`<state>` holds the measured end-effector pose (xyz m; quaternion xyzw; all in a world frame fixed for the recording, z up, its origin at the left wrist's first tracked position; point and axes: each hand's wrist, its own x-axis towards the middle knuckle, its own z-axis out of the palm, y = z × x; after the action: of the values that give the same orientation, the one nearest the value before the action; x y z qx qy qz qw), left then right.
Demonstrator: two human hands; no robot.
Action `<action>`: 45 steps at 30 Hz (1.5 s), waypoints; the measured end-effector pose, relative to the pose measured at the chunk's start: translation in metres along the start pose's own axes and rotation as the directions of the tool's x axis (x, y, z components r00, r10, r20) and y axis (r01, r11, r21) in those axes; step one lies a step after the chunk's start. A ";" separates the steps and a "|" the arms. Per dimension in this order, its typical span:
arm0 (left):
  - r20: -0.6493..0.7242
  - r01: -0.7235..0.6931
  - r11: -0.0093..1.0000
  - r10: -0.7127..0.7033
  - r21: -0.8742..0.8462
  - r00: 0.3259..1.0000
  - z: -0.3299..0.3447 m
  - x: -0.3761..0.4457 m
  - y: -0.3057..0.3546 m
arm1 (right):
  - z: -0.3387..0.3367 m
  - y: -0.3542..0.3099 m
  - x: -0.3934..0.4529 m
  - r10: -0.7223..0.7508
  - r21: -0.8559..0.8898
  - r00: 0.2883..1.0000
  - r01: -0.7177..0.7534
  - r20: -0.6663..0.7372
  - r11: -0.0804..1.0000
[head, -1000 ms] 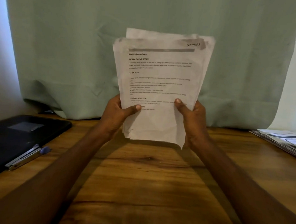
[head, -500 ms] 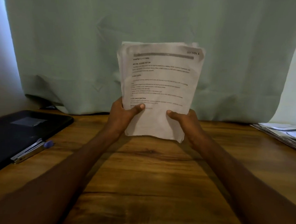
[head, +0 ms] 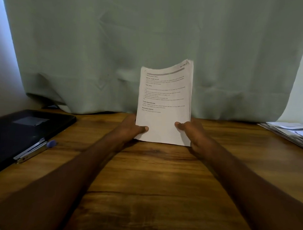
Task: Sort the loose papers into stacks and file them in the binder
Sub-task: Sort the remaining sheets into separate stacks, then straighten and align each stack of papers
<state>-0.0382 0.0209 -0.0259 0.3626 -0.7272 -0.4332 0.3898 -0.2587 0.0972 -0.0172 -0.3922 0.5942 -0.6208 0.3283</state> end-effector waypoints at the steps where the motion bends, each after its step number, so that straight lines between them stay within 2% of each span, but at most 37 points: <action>1: 0.011 0.038 0.997 -0.037 -0.066 0.999 0.000 0.001 0.001 | -0.002 0.000 0.001 0.011 -0.012 1.000 -0.011 -0.003 1.000; 3: 0.087 0.134 0.960 -0.116 -0.244 0.989 0.001 0.002 0.004 | -0.007 0.002 0.001 0.028 -0.034 1.000 -0.027 0.007 0.999; 5: 0.135 0.200 0.925 -0.165 -0.323 0.977 0.000 0.001 0.008 | -0.012 0.001 0.002 0.037 -0.082 0.999 -0.035 0.017 0.996; 9: 0.030 0.166 0.930 -0.165 -0.327 0.986 0.004 0.002 0.007 | -0.019 -0.005 -0.002 0.126 -0.049 0.989 -0.123 0.071 0.991; 14: -0.072 0.161 0.907 -0.204 -0.389 0.976 0.023 -0.007 0.021 | -0.036 -0.010 -0.015 0.216 0.150 0.966 -0.237 0.143 0.960; 18: -0.061 0.140 0.946 -0.165 -0.293 0.984 0.044 -0.031 0.030 | -0.060 -0.011 -0.040 0.196 0.133 0.980 -0.199 0.039 0.971; 22: 0.006 0.104 0.945 -0.107 -0.311 0.994 0.077 -0.059 0.054 | -0.109 -0.018 -0.079 0.014 -0.069 0.992 -0.023 -0.125 0.997; 24: -0.004 0.041 0.969 -0.043 -0.245 0.999 0.094 -0.071 0.074 | -0.142 -0.027 -0.101 -0.034 -0.139 0.984 0.010 -0.174 0.990; 27: 0.030 0.032 0.967 -0.025 -0.251 0.999 0.134 -0.087 0.097 | -0.196 -0.039 -0.129 -0.072 -0.235 0.961 0.008 -0.268 0.972; 30: 0.138 0.051 0.958 -0.012 -0.281 0.990 0.196 -0.102 0.120 | -0.256 -0.047 -0.158 -0.159 -0.355 0.915 0.019 -0.371 0.935; 34: 0.169 0.003 0.963 0.044 -0.270 0.985 0.277 -0.108 0.148 | -0.332 -0.053 -0.183 -0.225 -0.476 0.846 -0.038 -0.484 0.879; 38: 0.269 0.027 0.964 0.047 -0.264 0.962 0.363 -0.112 0.166 | -0.401 -0.051 -0.202 -0.336 -0.530 0.663 -0.109 -0.669 0.841; 40: 0.296 0.008 0.971 0.065 -0.239 0.953 0.400 -0.116 0.176 | -0.430 -0.044 -0.208 -0.342 -0.510 0.571 -0.158 -0.746 0.846; 45: 0.326 -0.139 0.990 0.138 -0.020 0.935 0.462 -0.114 0.192 | -0.493 -0.028 -0.212 -0.279 -0.385 0.431 -0.180 -0.858 0.905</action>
<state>-0.4326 0.3493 -0.0278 0.2346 -0.8061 -0.4576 0.2929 -0.5887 0.5211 -0.0033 -0.0791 0.7827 -0.5987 -0.1510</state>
